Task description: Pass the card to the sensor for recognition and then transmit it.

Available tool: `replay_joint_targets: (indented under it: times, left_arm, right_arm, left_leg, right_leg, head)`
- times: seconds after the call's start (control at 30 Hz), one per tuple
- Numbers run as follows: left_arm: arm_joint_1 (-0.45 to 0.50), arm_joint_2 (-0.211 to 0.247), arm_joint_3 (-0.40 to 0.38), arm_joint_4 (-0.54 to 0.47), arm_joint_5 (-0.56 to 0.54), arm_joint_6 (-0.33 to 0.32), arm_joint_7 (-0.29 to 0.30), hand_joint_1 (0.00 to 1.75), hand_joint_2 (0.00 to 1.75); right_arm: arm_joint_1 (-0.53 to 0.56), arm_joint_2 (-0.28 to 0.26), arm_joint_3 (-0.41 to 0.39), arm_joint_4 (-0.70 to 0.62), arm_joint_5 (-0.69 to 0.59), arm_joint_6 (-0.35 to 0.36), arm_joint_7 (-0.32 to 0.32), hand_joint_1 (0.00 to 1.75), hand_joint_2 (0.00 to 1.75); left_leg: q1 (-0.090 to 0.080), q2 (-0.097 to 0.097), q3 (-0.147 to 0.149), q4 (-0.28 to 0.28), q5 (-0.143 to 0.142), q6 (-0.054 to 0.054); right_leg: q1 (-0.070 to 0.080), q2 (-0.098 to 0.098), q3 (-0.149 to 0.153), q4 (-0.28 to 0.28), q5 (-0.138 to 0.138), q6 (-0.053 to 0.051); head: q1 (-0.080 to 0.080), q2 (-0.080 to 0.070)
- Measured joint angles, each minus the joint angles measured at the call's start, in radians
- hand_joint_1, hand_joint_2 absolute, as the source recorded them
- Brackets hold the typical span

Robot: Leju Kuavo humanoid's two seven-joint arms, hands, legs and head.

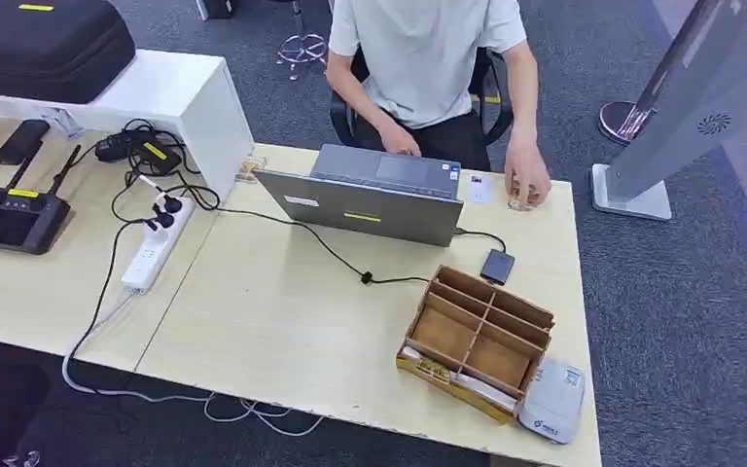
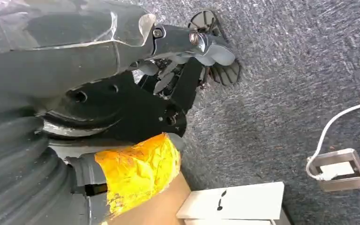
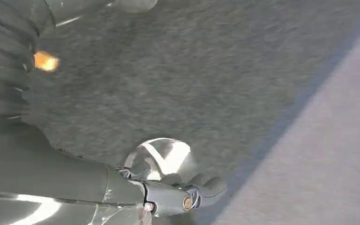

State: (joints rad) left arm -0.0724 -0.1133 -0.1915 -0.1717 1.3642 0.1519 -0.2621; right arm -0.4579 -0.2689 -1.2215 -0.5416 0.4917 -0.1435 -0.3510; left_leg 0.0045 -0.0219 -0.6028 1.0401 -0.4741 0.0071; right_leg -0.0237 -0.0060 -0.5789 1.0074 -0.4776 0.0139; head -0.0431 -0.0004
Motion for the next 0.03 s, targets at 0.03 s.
replay_joint_targets:
  times: [0.03]
  left_arm:
    - [0.0, -0.005, 0.006, 0.0, 0.001, 0.01, -0.006, 0.0, 1.75]
  right_arm:
    - [0.026, 0.002, -0.007, 0.022, 0.002, -0.007, -0.002, 0.0, 1.75]
  left_leg:
    - [0.0, -0.001, 0.0, 0.0, 0.0, 0.0]
  right_leg:
    - [0.0, -0.001, 0.0, 0.0, -0.001, -0.001]
  head:
    - [0.0, 0.0]
